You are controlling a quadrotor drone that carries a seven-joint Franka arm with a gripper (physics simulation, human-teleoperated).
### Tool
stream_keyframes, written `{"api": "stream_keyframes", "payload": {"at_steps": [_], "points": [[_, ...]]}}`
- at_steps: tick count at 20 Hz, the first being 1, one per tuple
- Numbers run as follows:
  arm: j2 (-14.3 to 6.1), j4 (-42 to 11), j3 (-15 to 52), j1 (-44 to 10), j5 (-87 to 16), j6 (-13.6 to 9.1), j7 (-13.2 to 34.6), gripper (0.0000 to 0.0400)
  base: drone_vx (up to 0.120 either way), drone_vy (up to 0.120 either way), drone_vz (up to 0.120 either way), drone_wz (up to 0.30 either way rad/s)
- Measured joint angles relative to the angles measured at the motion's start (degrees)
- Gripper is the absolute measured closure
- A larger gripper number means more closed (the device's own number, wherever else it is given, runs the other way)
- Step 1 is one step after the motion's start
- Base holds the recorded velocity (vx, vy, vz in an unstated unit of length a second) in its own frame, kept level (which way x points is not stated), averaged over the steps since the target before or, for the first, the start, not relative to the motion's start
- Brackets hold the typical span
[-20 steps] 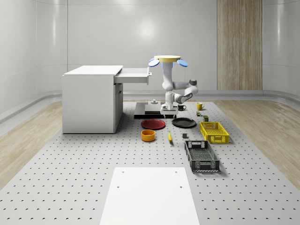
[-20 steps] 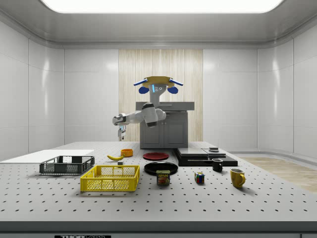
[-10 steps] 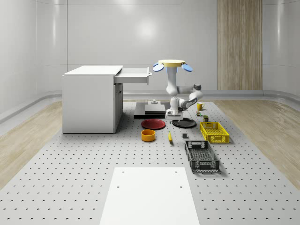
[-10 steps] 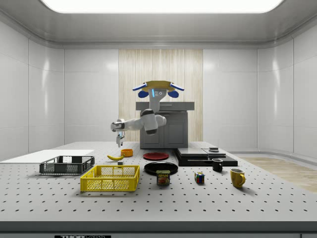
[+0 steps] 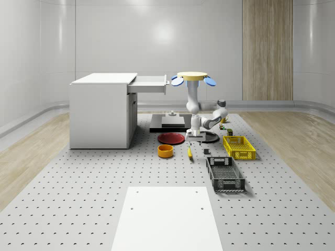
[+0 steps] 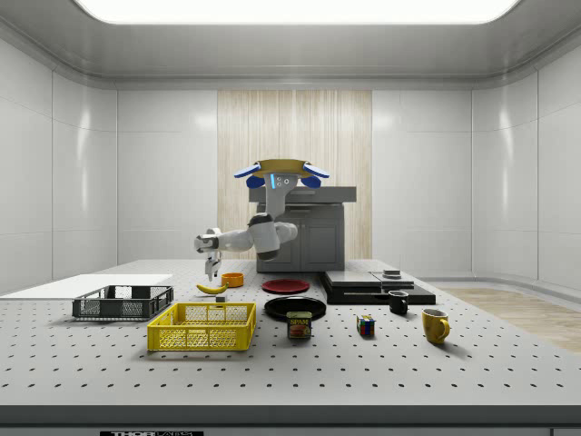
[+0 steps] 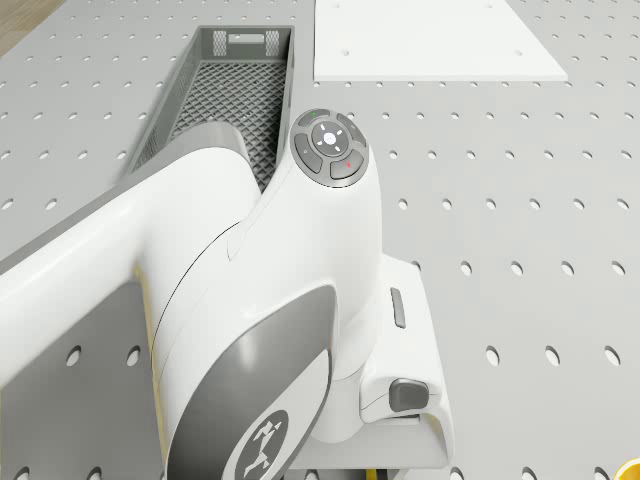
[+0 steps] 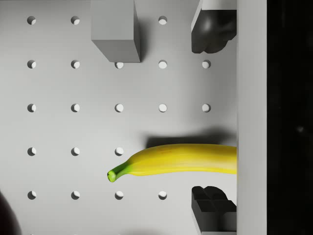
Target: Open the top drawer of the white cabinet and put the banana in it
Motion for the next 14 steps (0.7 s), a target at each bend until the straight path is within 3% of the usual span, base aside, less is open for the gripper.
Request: {"api": "stream_keyframes", "payload": {"at_steps": [14], "points": [[0.81,1.54,3.63,7.94,3.45,1.18,-6.73,0.0,0.0,0.0,0.0,0.0]]}}
